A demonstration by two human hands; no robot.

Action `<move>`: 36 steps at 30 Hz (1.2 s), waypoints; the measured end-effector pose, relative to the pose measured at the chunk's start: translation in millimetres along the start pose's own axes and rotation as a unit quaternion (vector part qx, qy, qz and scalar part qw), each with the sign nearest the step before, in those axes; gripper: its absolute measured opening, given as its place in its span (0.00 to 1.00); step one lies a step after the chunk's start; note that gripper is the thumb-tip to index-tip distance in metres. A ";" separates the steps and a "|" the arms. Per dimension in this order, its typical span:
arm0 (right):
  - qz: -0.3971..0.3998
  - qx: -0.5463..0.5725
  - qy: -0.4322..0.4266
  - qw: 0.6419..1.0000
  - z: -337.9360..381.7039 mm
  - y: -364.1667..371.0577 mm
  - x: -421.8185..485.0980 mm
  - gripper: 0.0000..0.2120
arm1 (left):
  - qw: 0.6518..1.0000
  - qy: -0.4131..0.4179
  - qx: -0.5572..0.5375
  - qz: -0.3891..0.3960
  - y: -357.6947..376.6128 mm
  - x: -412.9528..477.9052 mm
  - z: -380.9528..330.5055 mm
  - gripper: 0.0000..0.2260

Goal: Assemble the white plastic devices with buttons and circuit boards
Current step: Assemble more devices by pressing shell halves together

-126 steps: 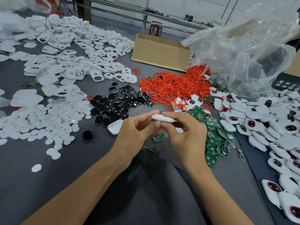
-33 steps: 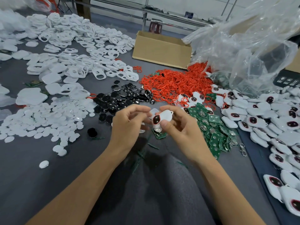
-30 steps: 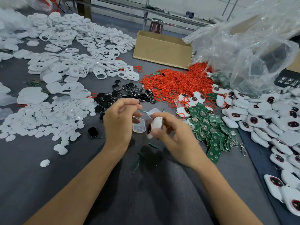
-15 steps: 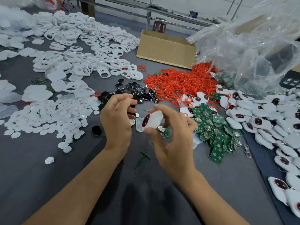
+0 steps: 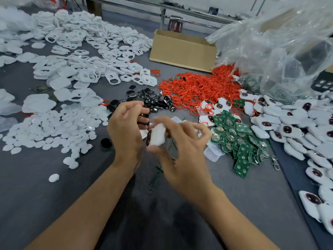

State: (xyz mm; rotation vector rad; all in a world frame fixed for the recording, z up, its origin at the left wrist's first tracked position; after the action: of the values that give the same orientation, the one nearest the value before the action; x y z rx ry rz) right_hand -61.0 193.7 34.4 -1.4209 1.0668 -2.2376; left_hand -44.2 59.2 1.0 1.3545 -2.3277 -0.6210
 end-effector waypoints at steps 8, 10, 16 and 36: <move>-0.022 0.008 0.036 0.999 -12.2 -4.5 0.8 0.18 | 1.000 -0.003 -0.009 0.007 1.7 2.1 1.4 0.07; -0.089 0.188 0.155 0.966 -29.0 -12.0 7.3 0.16 | 1.000 -0.010 -0.005 0.025 3.3 1.5 3.7 0.08; -0.003 0.376 0.299 0.877 -54.2 1.8 5.3 0.07 | 0.994 -0.039 0.018 0.099 11.1 -2.8 10.8 0.09; 0.043 0.341 0.314 0.885 -69.4 13.9 0.8 0.14 | 0.947 -0.155 -0.035 0.279 29.1 -16.9 25.3 0.14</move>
State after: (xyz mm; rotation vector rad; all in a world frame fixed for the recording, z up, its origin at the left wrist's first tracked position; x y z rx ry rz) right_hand -123.6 213.8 8.2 -0.3559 0.3581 -2.6697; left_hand -70.3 91.6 -5.9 0.5373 -2.7315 -0.7555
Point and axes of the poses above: each hand's wrist, its own x-axis towards the middle knuckle, its own y-axis out of the palm, z = x × y, the point moved 5 cm from there along x, towards the middle knuckle, and after that the axes turned 14 degrees about -x, right-handed, at the moved point
